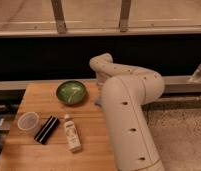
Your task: Wipe the white sponge on the table
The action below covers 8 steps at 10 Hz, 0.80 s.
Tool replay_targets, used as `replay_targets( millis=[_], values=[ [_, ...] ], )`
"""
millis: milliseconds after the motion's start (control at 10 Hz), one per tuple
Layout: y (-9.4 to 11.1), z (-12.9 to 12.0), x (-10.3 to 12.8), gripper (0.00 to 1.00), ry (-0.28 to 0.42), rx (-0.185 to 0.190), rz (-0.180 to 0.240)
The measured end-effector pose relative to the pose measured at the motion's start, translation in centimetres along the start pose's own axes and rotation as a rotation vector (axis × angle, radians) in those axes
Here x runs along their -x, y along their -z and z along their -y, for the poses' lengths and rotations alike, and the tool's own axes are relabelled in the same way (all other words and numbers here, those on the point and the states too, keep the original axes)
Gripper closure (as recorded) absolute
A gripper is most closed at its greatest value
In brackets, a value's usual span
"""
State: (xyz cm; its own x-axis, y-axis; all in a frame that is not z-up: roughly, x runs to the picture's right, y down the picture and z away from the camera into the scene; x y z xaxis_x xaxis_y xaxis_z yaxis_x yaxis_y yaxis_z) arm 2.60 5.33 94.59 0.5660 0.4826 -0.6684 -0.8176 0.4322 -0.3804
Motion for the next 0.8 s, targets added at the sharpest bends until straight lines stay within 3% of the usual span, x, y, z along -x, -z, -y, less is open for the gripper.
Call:
replay_targets(
  millis=[100,300,600,800],
  values=[
    [0.6,-1.3,1.3,1.0,0.04,-0.005,0.003],
    [1.3,-4.3,1.4,1.0,0.112,-0.008,0.005],
    [1.0,-9.7,-1.1,1.0,0.209,0.011,-0.005],
    [-0.5,-12.1,-3.8,1.0,0.242,0.054,-0.022]
  ],
)
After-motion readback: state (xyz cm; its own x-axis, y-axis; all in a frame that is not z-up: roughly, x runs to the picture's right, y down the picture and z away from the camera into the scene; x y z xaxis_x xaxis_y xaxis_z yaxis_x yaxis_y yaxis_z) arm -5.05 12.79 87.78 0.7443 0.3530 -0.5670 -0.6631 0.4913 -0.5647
